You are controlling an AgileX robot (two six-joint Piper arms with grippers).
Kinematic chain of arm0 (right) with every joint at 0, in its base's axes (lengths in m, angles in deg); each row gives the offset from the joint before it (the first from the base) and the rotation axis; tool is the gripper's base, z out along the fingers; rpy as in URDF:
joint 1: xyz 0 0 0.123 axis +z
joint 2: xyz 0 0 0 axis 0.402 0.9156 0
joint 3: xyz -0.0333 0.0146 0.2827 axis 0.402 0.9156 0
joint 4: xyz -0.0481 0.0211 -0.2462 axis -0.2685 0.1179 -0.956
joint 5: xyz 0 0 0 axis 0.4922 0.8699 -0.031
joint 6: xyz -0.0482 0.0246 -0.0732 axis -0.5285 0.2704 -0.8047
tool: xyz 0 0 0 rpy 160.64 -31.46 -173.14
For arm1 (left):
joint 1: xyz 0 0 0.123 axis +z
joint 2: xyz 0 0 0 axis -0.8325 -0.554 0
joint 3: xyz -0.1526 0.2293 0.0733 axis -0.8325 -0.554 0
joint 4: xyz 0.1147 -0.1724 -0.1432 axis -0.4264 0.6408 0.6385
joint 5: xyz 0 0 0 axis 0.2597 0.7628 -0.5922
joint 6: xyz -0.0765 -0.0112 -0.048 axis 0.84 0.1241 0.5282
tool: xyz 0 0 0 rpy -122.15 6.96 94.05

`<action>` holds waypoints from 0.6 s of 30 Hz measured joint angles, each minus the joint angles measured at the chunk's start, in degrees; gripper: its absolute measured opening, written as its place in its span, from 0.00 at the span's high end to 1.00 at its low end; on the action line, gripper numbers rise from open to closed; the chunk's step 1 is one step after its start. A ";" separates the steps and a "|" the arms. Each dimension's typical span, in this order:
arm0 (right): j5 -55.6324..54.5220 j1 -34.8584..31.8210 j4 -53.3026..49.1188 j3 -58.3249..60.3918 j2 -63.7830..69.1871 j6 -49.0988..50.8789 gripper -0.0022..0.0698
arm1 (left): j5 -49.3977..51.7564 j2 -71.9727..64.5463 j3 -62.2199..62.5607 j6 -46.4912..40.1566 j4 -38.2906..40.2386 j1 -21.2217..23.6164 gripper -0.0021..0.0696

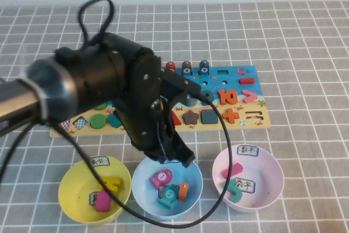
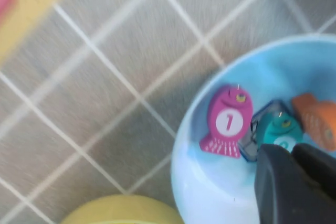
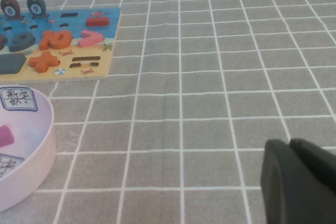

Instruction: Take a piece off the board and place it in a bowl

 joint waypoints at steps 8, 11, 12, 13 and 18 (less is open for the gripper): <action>0.00 0.00 0.00 0.00 0.00 0.00 0.99 | -10.84 14.99 -11.87 -0.23 -0.45 0.00 0.97; 0.00 0.00 0.00 0.00 0.00 0.00 0.99 | -15.95 21.59 -18.20 -0.23 -0.45 0.00 0.97; 0.00 0.00 0.00 0.00 0.00 0.00 0.99 | -17.95 23.77 -20.56 -0.23 -0.45 0.00 0.97; 0.00 0.00 0.00 0.00 0.00 0.00 0.99 | -19.95 25.95 -22.97 -0.07 -0.45 0.00 0.97; 0.00 0.00 0.00 0.00 0.00 0.00 0.99 | -31.49 35.71 -35.23 3.01 -0.59 0.00 0.97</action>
